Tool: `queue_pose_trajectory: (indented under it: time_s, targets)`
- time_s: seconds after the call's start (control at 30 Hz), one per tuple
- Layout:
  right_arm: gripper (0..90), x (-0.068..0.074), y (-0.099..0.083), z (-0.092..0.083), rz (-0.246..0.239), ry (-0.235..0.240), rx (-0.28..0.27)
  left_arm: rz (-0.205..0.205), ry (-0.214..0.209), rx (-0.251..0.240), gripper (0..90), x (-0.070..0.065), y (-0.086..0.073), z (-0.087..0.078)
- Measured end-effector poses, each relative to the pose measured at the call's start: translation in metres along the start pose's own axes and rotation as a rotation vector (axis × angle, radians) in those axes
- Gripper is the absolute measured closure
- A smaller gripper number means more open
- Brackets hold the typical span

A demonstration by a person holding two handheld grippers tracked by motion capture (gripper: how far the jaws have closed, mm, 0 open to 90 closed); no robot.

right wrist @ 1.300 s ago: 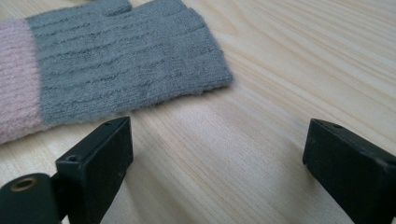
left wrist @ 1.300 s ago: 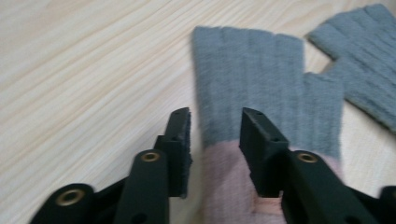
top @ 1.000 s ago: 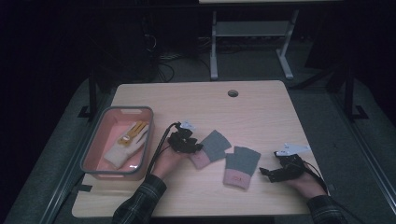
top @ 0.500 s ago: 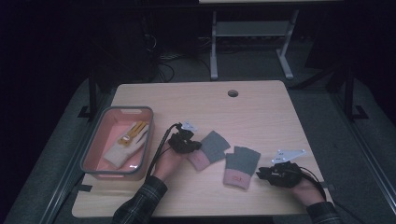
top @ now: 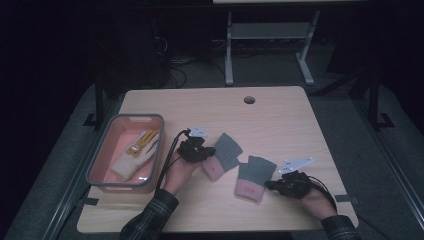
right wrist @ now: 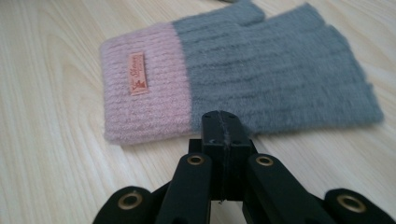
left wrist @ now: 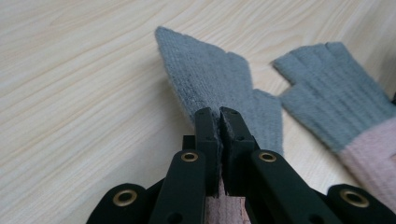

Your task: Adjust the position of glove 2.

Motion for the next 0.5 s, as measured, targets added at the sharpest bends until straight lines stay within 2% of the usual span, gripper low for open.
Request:
queue_pose_trajectory:
  time_s: [0.07,0.3,0.43,0.5]
  targets:
    - [90.0,0.002,0.004,0.004,-0.018,0.006,-0.005,0.0,-0.007,-0.007,86.5,-0.002,0.001,-0.002]
    - [90.0,0.01,0.012,0.014,-0.034,0.015,0.002,-0.012,-0.045,-0.04,86.5,-0.01,0.007,-0.006]
    - [90.0,0.013,0.017,0.019,-0.041,0.02,-0.002,0.012,-0.06,-0.044,86.5,-0.017,0.012,-0.008]
    - [90.0,0.015,0.019,0.021,-0.052,0.025,0.0,0.009,-0.064,-0.055,86.6,-0.019,0.014,-0.009]
Point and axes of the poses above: each handheld gripper's, and its own axes: z roughly forward along the jaws, y roughly out of its top, x roughly to its left, the point moved 7 cm from there along z, roughly forward along the jaws, and after that the axes turned 3 degrees about -y, right-handed, at the moved point
